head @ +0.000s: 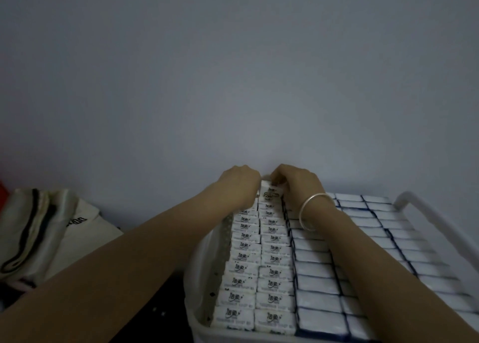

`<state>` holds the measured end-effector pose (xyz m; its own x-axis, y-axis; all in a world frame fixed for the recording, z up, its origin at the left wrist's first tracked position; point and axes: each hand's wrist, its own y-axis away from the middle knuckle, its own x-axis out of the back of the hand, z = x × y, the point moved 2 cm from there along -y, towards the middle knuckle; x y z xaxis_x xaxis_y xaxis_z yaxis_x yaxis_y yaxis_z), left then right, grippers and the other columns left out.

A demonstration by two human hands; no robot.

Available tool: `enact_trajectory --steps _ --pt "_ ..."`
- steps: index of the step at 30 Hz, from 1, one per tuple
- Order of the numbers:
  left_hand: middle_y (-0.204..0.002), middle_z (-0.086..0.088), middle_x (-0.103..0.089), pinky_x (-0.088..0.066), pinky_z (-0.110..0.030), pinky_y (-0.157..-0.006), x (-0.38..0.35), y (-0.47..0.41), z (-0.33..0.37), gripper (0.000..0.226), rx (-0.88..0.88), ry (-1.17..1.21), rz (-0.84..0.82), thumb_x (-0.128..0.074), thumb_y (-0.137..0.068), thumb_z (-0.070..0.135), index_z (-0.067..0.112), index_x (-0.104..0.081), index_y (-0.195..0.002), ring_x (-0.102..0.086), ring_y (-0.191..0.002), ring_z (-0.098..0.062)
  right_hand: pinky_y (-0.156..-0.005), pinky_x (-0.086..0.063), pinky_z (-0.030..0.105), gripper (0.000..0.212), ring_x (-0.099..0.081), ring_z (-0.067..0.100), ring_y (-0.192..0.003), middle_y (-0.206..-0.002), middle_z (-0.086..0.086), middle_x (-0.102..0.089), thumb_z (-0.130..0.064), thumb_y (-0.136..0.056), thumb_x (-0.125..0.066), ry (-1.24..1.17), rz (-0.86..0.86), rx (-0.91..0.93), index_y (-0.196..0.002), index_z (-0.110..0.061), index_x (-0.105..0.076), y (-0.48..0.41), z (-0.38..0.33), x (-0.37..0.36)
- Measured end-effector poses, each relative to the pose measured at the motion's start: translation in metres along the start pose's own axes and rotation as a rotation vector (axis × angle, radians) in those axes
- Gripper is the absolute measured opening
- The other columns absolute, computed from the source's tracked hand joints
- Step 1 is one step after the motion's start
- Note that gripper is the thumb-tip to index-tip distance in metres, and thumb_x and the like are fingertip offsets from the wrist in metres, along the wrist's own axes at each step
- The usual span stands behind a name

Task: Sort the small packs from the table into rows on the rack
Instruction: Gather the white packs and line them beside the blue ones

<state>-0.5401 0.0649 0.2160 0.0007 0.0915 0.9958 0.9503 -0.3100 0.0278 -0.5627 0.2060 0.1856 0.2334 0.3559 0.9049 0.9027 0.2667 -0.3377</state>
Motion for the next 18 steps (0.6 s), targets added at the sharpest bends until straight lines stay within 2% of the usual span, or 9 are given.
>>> enact_trajectory --steps 3,5,7,8,9,11,13,15,18 --pt "-0.065 -0.004 -0.040 -0.031 -0.024 -0.048 -0.004 0.001 0.007 0.025 0.060 0.070 -0.056 -0.048 -0.083 -0.006 0.009 -0.044 -0.064 -0.040 -0.056 -0.015 -0.094 -0.046 0.033 0.045 -0.060 0.025 -0.107 -0.117 0.002 -0.066 0.008 -0.081 -0.050 0.021 -0.072 0.000 -0.108 -0.022 -0.068 -0.002 0.005 -0.005" --pt "-0.069 -0.005 -0.045 -0.034 -0.026 -0.050 -0.002 0.004 0.014 0.023 0.104 0.127 -0.104 -0.046 -0.087 -0.003 0.008 -0.046 -0.067 -0.042 -0.059 -0.016 -0.097 -0.044 0.031 0.042 -0.057 0.026 -0.111 -0.121 0.004 -0.063 0.002 -0.084 -0.050 0.067 -0.153 0.011 -0.112 -0.024 -0.068 -0.003 0.006 -0.009" --pt "-0.098 -0.014 -0.059 -0.047 -0.033 -0.071 -0.007 0.002 0.024 0.018 0.166 0.231 -0.177 -0.043 -0.094 0.006 0.002 -0.059 -0.102 -0.058 -0.086 -0.025 -0.096 -0.043 0.032 0.040 -0.052 0.026 -0.114 -0.120 0.007 -0.061 -0.004 -0.086 -0.049 0.078 -0.199 0.032 -0.112 -0.026 -0.068 -0.003 0.006 -0.012" --pt "-0.128 -0.020 -0.052 -0.045 -0.039 -0.093 -0.009 0.005 0.029 0.035 0.221 0.308 -0.201 -0.040 -0.097 0.013 -0.001 -0.048 -0.128 -0.054 -0.114 -0.031 -0.095 -0.042 0.032 0.040 -0.049 0.024 -0.114 -0.119 0.006 -0.062 -0.004 -0.086 -0.048 0.084 -0.205 0.054 -0.112 -0.027 -0.068 -0.003 0.006 -0.014" --pt "-0.151 -0.022 -0.029 -0.032 -0.044 -0.110 -0.013 0.006 0.034 0.053 0.300 0.394 -0.197 -0.038 -0.099 0.021 -0.002 -0.026 -0.145 -0.034 -0.136 -0.035 -0.093 -0.042 0.031 0.040 -0.047 0.023 -0.114 -0.118 0.004 -0.063 -0.004 -0.086 -0.048 0.095 -0.204 0.077 -0.112 -0.027 -0.068 -0.003 0.007 -0.015" --pt "-0.160 -0.017 0.006 -0.015 -0.047 -0.119 -0.027 0.004 0.038 0.073 0.516 0.612 -0.136 -0.038 -0.098 0.029 0.000 0.003 -0.150 -0.006 -0.147 -0.035 -0.091 -0.043 0.030 0.042 -0.046 0.022 -0.111 -0.119 -0.002 -0.063 0.000 -0.086 -0.051 0.119 -0.194 0.110 -0.112 -0.029 -0.068 -0.003 0.009 -0.016" --pt "-0.159 -0.015 0.001 -0.021 -0.044 -0.117 -0.036 0.003 0.037 0.074 0.680 0.837 -0.059 -0.043 -0.095 0.031 0.001 -0.003 -0.150 -0.012 -0.145 -0.032 -0.092 -0.042 0.028 0.047 -0.048 0.022 -0.112 -0.121 -0.002 -0.062 0.003 -0.084 -0.053 0.130 -0.182 0.121 -0.115 -0.028 -0.067 -0.002 0.010 -0.017" --pt "-0.152 -0.017 -0.024 -0.032 -0.043 -0.112 -0.043 0.005 0.035 0.059 0.754 0.987 -0.017 -0.044 -0.092 0.025 0.002 -0.026 -0.144 -0.031 -0.137 -0.033 -0.095 -0.039 0.025 0.049 -0.047 0.022 -0.116 -0.124 -0.001 -0.061 0.006 -0.083 -0.051 0.128 -0.176 0.113 -0.118 -0.025 -0.065 -0.001 0.009 -0.017" --pt "-0.129 -0.019 -0.053 -0.049 -0.036 -0.088 -0.046 0.014 0.032 0.027 0.684 1.046 0.018 -0.041 -0.090 0.011 0.005 -0.049 -0.115 -0.054 -0.111 -0.029 -0.097 -0.040 0.026 0.052 -0.048 0.021 -0.118 -0.123 0.000 -0.060 0.009 -0.080 -0.051 0.107 -0.174 0.074 -0.116 -0.025 -0.065 -0.002 0.009 -0.017"
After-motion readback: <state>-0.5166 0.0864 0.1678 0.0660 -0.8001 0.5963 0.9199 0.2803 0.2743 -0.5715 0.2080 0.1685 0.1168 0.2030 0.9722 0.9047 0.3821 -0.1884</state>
